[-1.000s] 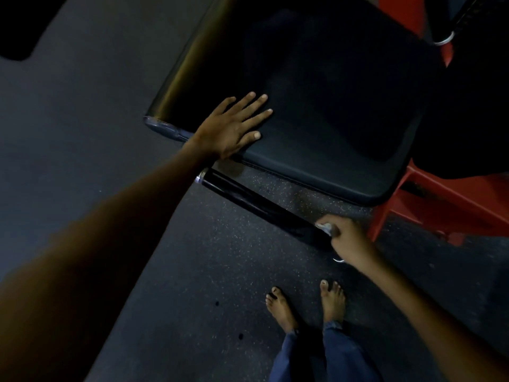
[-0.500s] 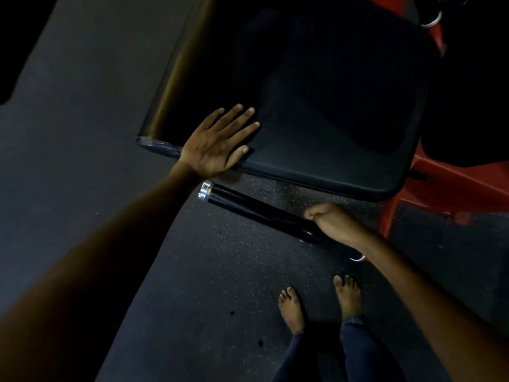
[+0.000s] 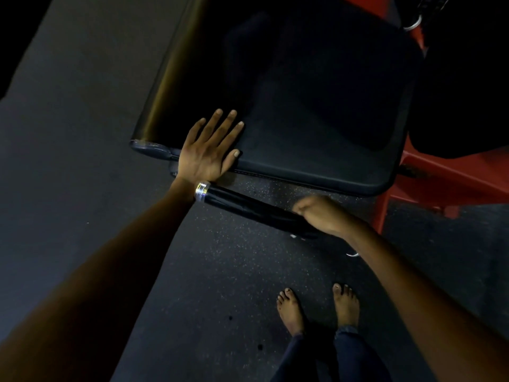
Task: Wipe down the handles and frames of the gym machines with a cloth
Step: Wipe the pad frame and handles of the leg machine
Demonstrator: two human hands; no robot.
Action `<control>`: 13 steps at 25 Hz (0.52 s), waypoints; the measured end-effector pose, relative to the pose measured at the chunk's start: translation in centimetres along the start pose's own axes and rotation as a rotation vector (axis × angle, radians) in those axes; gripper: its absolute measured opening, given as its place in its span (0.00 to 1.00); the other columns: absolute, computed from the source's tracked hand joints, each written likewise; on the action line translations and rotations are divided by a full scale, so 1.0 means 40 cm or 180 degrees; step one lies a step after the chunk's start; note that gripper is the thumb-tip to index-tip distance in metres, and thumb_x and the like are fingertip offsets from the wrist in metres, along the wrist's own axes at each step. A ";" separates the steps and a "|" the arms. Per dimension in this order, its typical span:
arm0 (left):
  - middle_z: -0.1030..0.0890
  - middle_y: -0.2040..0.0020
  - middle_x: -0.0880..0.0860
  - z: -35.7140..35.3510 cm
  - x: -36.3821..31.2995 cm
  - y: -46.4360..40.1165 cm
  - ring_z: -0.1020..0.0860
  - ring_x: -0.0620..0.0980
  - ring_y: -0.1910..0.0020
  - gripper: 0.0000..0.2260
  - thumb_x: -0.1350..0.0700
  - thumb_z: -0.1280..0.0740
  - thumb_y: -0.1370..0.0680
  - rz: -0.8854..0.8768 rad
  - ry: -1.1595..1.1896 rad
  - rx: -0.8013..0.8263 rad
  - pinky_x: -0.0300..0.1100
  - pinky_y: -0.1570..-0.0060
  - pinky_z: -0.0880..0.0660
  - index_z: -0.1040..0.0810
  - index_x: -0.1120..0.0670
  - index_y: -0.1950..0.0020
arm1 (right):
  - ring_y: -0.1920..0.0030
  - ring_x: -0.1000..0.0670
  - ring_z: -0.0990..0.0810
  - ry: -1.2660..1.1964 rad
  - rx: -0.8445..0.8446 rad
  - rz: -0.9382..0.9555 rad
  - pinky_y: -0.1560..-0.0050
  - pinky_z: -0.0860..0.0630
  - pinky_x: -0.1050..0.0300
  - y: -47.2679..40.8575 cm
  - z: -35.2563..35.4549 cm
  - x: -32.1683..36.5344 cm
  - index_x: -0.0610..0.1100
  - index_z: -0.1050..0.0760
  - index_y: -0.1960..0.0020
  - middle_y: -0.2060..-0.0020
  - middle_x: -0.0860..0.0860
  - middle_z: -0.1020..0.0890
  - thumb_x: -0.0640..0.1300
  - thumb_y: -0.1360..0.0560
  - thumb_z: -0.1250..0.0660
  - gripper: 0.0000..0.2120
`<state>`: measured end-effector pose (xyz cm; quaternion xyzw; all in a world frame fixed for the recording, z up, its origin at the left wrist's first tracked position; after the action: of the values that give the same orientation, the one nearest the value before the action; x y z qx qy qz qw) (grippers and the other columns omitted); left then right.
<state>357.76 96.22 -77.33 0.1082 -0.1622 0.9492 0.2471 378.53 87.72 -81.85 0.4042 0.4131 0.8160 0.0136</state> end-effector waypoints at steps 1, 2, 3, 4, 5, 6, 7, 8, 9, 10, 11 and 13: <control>0.35 0.25 0.54 -0.001 -0.001 0.002 0.37 0.55 0.26 0.23 0.45 0.53 0.16 0.0001 -0.0003 0.0028 0.49 0.29 0.45 0.36 0.52 0.25 | 0.50 0.43 0.22 -0.0074 -0.0008 0.0162 0.48 0.27 0.51 -0.006 -0.014 0.046 0.37 0.21 0.53 0.52 0.41 0.19 0.33 0.23 0.45 0.14; 0.35 0.25 0.55 -0.001 0.001 0.003 0.37 0.55 0.26 0.23 0.45 0.54 0.16 0.0012 0.0004 0.0069 0.49 0.29 0.45 0.37 0.52 0.25 | 0.50 0.46 0.22 -0.0221 -0.0013 0.0334 0.49 0.27 0.53 -0.004 -0.030 0.077 0.40 0.21 0.52 0.51 0.44 0.19 0.34 0.22 0.45 0.14; 0.36 0.25 0.55 -0.001 0.004 0.002 0.38 0.55 0.26 0.23 0.45 0.55 0.16 0.0017 0.0025 0.0125 0.50 0.30 0.45 0.38 0.53 0.24 | 0.50 0.48 0.22 -0.0305 -0.0074 0.0452 0.49 0.28 0.54 0.006 -0.035 0.078 0.45 0.21 0.52 0.51 0.47 0.19 0.35 0.22 0.45 0.15; 0.36 0.25 0.55 -0.001 0.006 0.000 0.38 0.55 0.26 0.23 0.45 0.55 0.16 0.0007 0.0040 0.0166 0.50 0.30 0.45 0.38 0.53 0.24 | 0.51 0.49 0.22 -0.0399 -0.0211 0.0460 0.48 0.28 0.54 0.023 -0.026 0.044 0.49 0.22 0.54 0.52 0.48 0.19 0.36 0.21 0.45 0.15; 0.36 0.25 0.55 -0.002 0.006 0.001 0.38 0.55 0.26 0.23 0.44 0.55 0.16 -0.0009 0.0033 0.0178 0.50 0.30 0.44 0.38 0.53 0.24 | 0.50 0.49 0.22 -0.0476 -0.0327 0.0402 0.47 0.28 0.54 0.041 -0.013 -0.012 0.50 0.23 0.55 0.53 0.48 0.19 0.36 0.20 0.45 0.15; 0.36 0.25 0.55 -0.004 0.006 0.002 0.37 0.55 0.26 0.23 0.44 0.55 0.16 -0.0021 0.0010 0.0168 0.50 0.30 0.44 0.38 0.53 0.25 | 0.50 0.49 0.22 -0.0522 -0.0424 0.0254 0.47 0.28 0.54 0.064 0.005 -0.081 0.50 0.24 0.56 0.53 0.48 0.19 0.35 0.20 0.45 0.16; 0.35 0.25 0.55 -0.005 0.005 0.002 0.37 0.55 0.26 0.24 0.44 0.55 0.16 -0.0034 -0.0020 0.0147 0.50 0.31 0.44 0.38 0.53 0.25 | 0.48 0.49 0.22 -0.0529 -0.0523 0.0041 0.48 0.28 0.56 0.092 0.023 -0.144 0.50 0.24 0.56 0.51 0.48 0.19 0.33 0.21 0.45 0.16; 0.35 0.25 0.56 -0.006 0.004 0.002 0.36 0.56 0.27 0.24 0.44 0.55 0.16 -0.0064 -0.0065 0.0123 0.50 0.31 0.43 0.38 0.53 0.25 | 0.47 0.51 0.23 -0.0460 -0.0674 -0.0185 0.49 0.30 0.60 0.115 0.039 -0.194 0.48 0.23 0.53 0.48 0.48 0.20 0.30 0.23 0.44 0.17; 0.34 0.25 0.56 -0.009 0.005 0.002 0.36 0.56 0.27 0.24 0.44 0.55 0.16 -0.0100 -0.0101 0.0118 0.51 0.32 0.43 0.38 0.53 0.25 | 0.45 0.52 0.24 -0.0335 -0.0900 -0.0325 0.50 0.31 0.63 0.126 0.050 -0.222 0.46 0.23 0.48 0.45 0.48 0.20 0.28 0.24 0.44 0.18; 0.34 0.25 0.56 -0.010 0.007 0.002 0.36 0.56 0.27 0.24 0.44 0.54 0.16 -0.0130 -0.0118 0.0122 0.51 0.32 0.44 0.38 0.53 0.25 | 0.44 0.53 0.24 -0.0179 -0.1197 -0.0285 0.53 0.30 0.67 0.131 0.059 -0.214 0.45 0.23 0.43 0.42 0.48 0.21 0.27 0.25 0.43 0.19; 0.34 0.26 0.56 -0.010 0.006 0.001 0.36 0.56 0.27 0.23 0.44 0.53 0.16 -0.0149 -0.0131 0.0115 0.51 0.32 0.43 0.38 0.53 0.25 | 0.44 0.55 0.24 -0.0055 -0.1501 -0.0013 0.55 0.29 0.71 0.136 0.059 -0.164 0.44 0.25 0.38 0.40 0.48 0.22 0.28 0.25 0.42 0.20; 0.34 0.26 0.56 -0.005 0.005 -0.003 0.35 0.56 0.27 0.23 0.44 0.51 0.16 -0.0167 -0.0104 0.0048 0.51 0.32 0.43 0.37 0.54 0.25 | 0.41 0.58 0.27 0.0084 -0.1725 0.0926 0.48 0.25 0.70 0.160 0.013 -0.015 0.44 0.30 0.33 0.35 0.51 0.27 0.28 0.25 0.41 0.24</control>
<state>357.64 96.48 -77.41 0.1298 -0.1562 0.9417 0.2684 381.30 83.64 -77.68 0.4301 0.1184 0.8950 -0.0015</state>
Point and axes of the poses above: each hand's wrist, its own y-axis away from the middle knuckle, its own z-axis out of the back of the hand, x = y × z, the point moved 7 cm from there along -y, towards the middle knuckle
